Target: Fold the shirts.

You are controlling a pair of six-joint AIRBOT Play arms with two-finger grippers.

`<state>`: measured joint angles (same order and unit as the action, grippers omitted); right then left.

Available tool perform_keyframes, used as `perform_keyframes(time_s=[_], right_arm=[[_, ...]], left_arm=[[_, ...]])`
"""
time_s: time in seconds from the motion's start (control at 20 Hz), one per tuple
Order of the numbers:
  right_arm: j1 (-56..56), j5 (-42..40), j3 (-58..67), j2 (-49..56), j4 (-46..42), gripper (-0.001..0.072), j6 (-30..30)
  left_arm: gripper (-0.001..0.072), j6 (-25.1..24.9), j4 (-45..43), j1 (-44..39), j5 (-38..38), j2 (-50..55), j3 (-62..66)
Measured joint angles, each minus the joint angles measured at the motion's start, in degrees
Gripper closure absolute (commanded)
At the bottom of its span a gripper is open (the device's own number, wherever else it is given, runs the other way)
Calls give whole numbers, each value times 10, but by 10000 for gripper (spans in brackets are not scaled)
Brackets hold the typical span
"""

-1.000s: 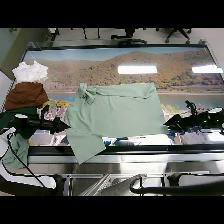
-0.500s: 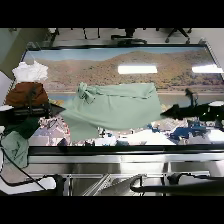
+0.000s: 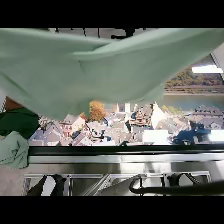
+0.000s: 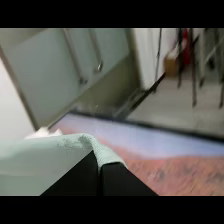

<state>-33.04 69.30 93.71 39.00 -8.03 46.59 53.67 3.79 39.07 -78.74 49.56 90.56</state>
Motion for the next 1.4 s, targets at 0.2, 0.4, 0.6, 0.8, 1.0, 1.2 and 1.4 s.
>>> perform_keyframes(time_s=[0.2, 0.4, 0.6, 0.8, 1.0, 1.2, 1.4], right_arm=[[-35, -63, 59, -62, -82, 689, 7], [-44, -24, 37, -41, -134, 690, 44], [-35, 35, -69, 28, -88, 690, 36], [20, 37, -185, 135, -86, 690, 1], [69, -18, -223, 259, -94, 690, -21], [89, -67, -216, 351, -96, 690, -28], [93, -84, -201, 390, -112, 690, -32]], left_arm=[[686, 45, -23, 11, 10, 0, 131], [685, 106, -202, -61, -1, 50, 165], [685, 129, -348, -193, -12, 126, 83], [685, 135, -472, -299, 25, 239, -3], [685, 146, -526, -331, 90, 344, -34], [685, 155, -541, -323, 142, 412, -34], [685, 162, -545, -309, 149, 450, -1]])
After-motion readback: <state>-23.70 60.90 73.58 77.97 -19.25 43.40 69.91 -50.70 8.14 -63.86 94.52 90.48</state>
